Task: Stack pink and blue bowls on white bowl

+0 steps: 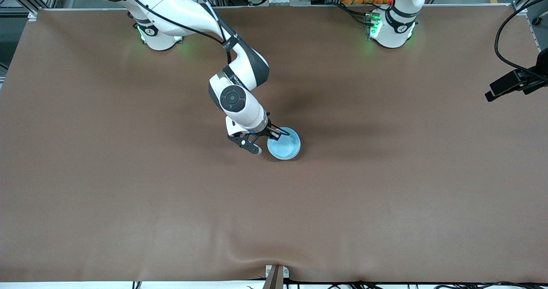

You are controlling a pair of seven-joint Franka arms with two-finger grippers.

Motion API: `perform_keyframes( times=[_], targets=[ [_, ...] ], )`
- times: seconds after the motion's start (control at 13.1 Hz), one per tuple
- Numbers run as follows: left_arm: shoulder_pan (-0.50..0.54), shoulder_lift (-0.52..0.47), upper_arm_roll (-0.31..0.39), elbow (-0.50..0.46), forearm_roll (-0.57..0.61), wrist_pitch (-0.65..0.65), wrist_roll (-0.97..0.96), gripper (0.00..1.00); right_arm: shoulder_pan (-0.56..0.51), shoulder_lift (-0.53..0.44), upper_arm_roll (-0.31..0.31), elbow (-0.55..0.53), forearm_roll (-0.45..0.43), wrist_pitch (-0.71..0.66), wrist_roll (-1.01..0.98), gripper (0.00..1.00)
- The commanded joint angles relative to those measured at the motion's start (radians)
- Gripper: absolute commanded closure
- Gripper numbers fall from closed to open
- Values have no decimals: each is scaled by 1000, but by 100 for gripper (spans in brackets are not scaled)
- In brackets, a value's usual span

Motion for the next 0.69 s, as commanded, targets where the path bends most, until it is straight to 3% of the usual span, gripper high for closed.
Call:
perform_keyframes(
  times=[0.0, 0.23, 0.61],
  targets=[
    [3, -23, -1, -14, -22, -12, 14, 0, 7, 5, -9, 21, -16, -8, 29, 0],
    [0, -11, -4, -10, -22, -8, 14, 0, -34, -24, -19, 62, -16, -94, 20, 0],
    [-40, 26, -25, -9, -18, -2, 15, 0, -215, -36, -18, 355, -84, -502, -147, 0]
  ],
)
